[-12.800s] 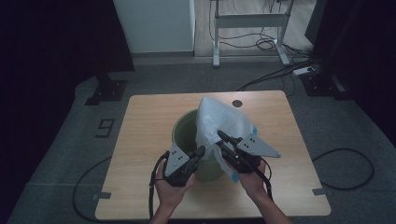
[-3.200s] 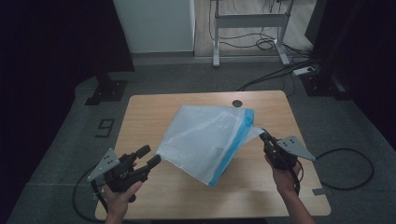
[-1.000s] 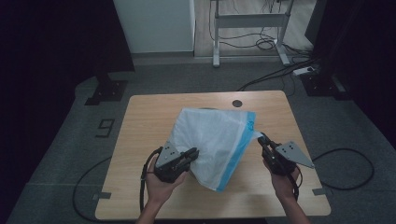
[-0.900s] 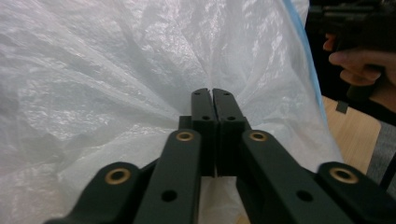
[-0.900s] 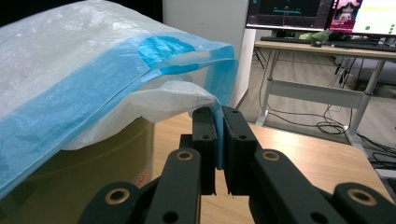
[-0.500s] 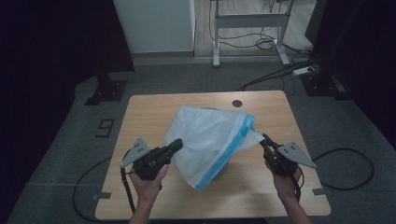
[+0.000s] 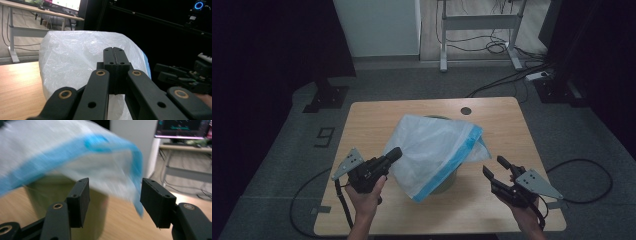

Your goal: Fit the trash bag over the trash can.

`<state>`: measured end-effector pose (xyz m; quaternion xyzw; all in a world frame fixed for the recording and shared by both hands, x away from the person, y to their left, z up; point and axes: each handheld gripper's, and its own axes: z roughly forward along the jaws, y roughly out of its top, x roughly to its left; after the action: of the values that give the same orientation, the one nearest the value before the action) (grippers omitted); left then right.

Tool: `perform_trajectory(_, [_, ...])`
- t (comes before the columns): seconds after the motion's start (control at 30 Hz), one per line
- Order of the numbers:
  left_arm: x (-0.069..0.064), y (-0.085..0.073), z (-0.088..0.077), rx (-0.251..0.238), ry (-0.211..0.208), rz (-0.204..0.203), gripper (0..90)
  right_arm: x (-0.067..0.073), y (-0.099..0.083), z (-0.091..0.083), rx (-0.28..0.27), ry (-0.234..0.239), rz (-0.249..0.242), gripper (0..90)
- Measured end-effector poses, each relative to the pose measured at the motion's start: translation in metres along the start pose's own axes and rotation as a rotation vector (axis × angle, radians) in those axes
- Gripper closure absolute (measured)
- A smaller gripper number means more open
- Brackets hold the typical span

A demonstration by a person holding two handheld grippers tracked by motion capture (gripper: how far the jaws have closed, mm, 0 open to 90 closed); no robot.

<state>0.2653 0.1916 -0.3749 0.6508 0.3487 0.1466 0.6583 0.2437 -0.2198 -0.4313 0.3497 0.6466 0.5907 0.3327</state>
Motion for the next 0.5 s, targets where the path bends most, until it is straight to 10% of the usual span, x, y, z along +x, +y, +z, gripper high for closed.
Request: perform_trajectory(0.5, [0.003, 0.001, -0.004, -0.005, -0.001, -0.013, 90.0, 0.018, 0.017, 0.042, 0.004, 0.05, 0.101, 41.3])
